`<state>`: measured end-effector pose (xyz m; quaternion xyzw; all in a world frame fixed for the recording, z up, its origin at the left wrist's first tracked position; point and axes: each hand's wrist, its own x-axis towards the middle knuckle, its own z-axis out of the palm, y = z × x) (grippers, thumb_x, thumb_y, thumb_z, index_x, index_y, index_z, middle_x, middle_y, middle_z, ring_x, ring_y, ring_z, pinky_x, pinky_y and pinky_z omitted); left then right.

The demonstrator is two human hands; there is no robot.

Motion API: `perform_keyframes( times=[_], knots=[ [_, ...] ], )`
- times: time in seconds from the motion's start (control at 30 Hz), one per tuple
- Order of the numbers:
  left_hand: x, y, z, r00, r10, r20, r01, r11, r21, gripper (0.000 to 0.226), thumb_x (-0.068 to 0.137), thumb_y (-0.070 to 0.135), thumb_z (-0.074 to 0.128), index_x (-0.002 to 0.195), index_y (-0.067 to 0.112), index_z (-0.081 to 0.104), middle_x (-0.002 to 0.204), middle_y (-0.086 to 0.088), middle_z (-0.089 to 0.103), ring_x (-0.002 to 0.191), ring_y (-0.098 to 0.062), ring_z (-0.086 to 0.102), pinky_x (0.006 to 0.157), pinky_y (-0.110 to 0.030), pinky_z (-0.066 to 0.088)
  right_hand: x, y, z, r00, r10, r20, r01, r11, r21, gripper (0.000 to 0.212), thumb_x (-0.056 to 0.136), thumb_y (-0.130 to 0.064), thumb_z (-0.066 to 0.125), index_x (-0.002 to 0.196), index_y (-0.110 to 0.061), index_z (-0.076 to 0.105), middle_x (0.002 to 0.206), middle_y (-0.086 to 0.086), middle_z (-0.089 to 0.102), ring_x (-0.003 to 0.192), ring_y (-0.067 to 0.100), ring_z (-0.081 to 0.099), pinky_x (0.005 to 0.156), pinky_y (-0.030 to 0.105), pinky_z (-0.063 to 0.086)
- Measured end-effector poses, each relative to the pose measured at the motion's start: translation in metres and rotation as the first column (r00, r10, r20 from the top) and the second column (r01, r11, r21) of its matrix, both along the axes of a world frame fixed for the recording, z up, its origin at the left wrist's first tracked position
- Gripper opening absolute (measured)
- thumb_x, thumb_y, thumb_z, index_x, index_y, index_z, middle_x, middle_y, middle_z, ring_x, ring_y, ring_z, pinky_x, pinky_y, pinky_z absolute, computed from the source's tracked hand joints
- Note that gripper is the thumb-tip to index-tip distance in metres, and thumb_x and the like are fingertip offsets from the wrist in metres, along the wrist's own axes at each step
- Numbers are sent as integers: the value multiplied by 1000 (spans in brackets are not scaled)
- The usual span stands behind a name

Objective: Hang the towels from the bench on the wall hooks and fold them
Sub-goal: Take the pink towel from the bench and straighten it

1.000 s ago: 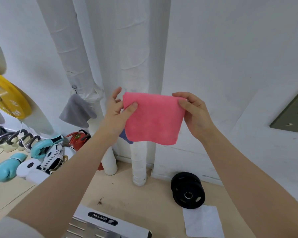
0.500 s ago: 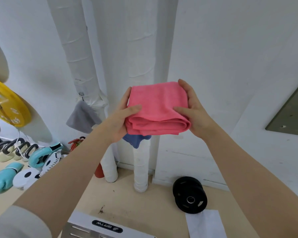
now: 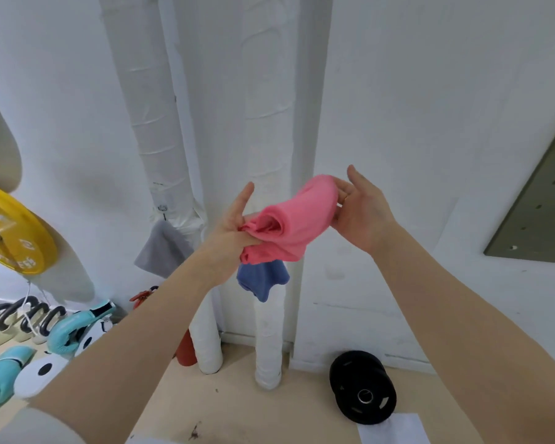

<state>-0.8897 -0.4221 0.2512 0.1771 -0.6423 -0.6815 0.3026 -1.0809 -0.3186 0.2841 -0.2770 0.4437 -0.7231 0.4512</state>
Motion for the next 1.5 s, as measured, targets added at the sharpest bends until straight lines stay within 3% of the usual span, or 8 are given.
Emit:
perform_keyframes(
  times=[0.13,0.3,0.53,0.63,0.73,1.03,1.23,1.5],
  knots=[
    [6,-8,17,993,83,-83,-70,986,149,53,82,-17,41,116,23,55,61,7,62,54,-13,48,50,-22,39,24,-13,15,995,45,-93,-58,989,-138,25,89,-17,48,107,-6,62,99,6,66,95,21,60,91,32,46],
    [18,-9,26,995,89,-53,-75,972,221,34,81,-10,40,78,21,54,52,3,47,38,-8,42,38,-15,34,39,-37,33,988,-147,37,151,960,-235,23,88,-8,56,110,-14,54,97,3,63,88,15,59,79,26,53],
    [35,-31,60,843,-413,-345,487,858,164,28,57,16,62,82,14,74,78,-2,71,70,-17,65,67,-27,54,48,-65,77,971,-137,-194,88,967,-240,22,93,-5,46,111,-12,56,84,-1,65,73,8,62,72,19,53],
    [12,-47,101,965,-187,-183,209,972,108,26,84,19,44,92,13,69,78,-5,67,64,-16,63,60,-25,52,47,-81,98,970,56,-238,-120,958,-261,23,80,-8,53,97,-19,61,73,0,62,67,14,57,73,28,47],
    [-13,-63,141,998,39,-45,-48,971,-235,24,96,25,46,117,17,54,85,2,64,63,-5,61,58,-19,50,44,-99,126,888,68,-455,-192,954,-232,20,75,-9,52,92,-17,57,72,-2,63,68,13,57,70,24,49],
    [-52,-130,226,977,-84,-196,-10,899,-438,21,93,33,49,108,29,63,93,-3,61,80,-19,52,76,-31,42,5,-157,219,764,38,-645,-383,830,-405,16,86,2,51,85,-12,57,72,-1,66,67,10,62,69,21,50],
    [-86,-172,259,951,260,-167,-307,738,-601,17,94,16,50,79,13,59,44,9,56,40,-4,49,45,-19,38,-24,-198,243,441,-365,-820,-29,908,-419,15,89,-6,54,87,-21,58,83,-3,62,72,8,56,68,17,45],
    [-141,-194,301,842,457,-285,-504,484,-715,27,94,26,49,94,3,62,78,-7,60,66,-18,51,62,-30,41,-58,-225,272,175,-602,-779,177,798,-576,12,92,-8,46,101,-11,53,79,-8,52,72,4,49,62,10,36]
  ],
)
